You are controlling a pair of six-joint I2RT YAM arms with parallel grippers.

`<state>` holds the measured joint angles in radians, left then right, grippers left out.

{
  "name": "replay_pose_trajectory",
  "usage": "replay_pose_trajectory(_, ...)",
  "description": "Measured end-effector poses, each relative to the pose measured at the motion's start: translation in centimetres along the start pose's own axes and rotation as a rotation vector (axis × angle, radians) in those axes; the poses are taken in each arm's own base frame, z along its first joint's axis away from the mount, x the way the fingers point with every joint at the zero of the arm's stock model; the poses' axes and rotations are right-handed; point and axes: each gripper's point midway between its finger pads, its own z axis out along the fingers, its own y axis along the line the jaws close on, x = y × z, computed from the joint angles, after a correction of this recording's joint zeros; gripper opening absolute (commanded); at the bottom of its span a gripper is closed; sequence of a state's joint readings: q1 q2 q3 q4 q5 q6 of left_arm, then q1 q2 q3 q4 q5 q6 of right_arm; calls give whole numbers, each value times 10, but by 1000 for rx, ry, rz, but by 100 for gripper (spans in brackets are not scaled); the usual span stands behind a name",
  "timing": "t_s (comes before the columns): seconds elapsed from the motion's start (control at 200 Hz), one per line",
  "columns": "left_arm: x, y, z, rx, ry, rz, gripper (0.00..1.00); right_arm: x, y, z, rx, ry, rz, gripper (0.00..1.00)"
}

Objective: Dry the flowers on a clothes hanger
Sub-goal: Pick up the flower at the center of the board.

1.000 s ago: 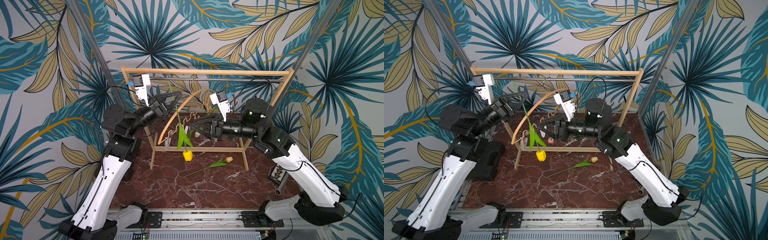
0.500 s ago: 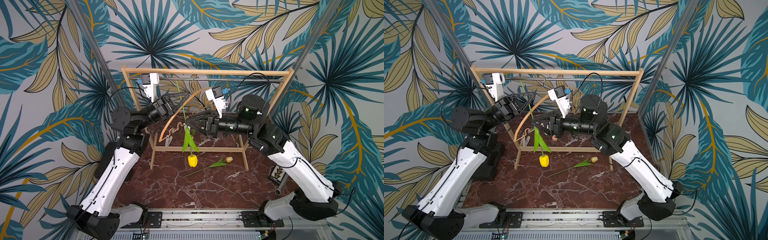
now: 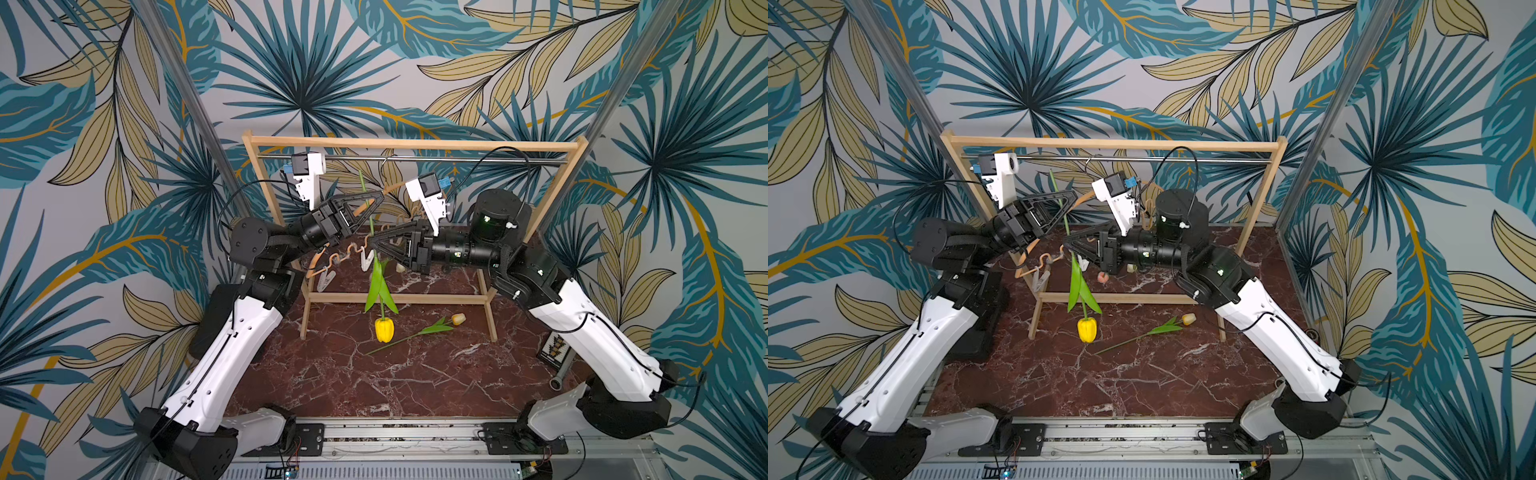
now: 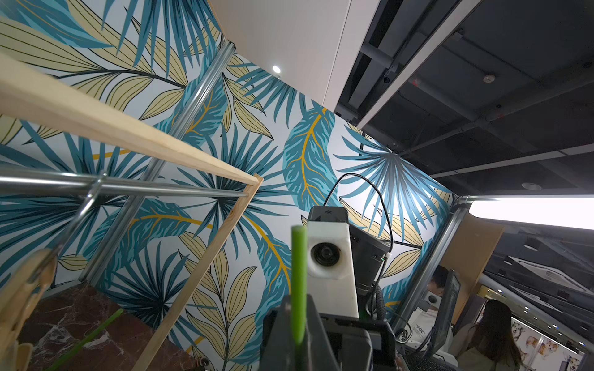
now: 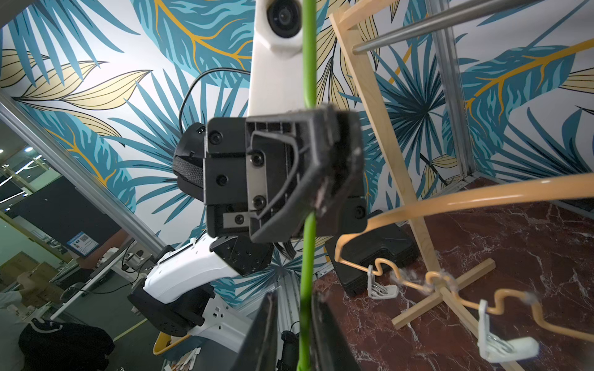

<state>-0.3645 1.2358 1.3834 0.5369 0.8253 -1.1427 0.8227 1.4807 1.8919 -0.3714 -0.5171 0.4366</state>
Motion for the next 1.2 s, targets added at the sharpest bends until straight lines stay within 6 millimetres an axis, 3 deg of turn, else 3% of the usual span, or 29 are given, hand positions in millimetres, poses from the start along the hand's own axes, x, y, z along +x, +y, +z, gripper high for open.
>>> replay_pose_trajectory(0.1,0,0,0,3,-4,-2,0,5,-3,1,4,11,6,16)
replay_pose_trajectory(0.26,1,2,-1,2,-9,-7,0,12,-7,3,9,24,15,3)
replay_pose_trajectory(0.516,3,8,-2,-11,-18,-14,0,14,-9,3,17,29,19,0)
replay_pose_trajectory(0.641,1,13,-5,-52,-37,12,50,16,-12,3,30,28,21,0)
replay_pose_trajectory(0.756,-4,24,-12,-160,-84,31,72,18,-15,-4,62,22,13,0)
replay_pose_trajectory(0.821,-10,32,-21,-252,-125,56,78,20,-18,-10,95,16,8,0)
replay_pose_trajectory(0.972,-33,53,-61,-528,-251,116,79,26,-34,-30,217,-3,1,0)
replay_pose_trajectory(1.102,-52,62,-104,-775,-345,188,78,39,-59,-51,355,-15,12,0)
replay_pose_trajectory(1.202,-58,64,-136,-949,-392,230,70,53,-85,-68,467,-17,30,0)
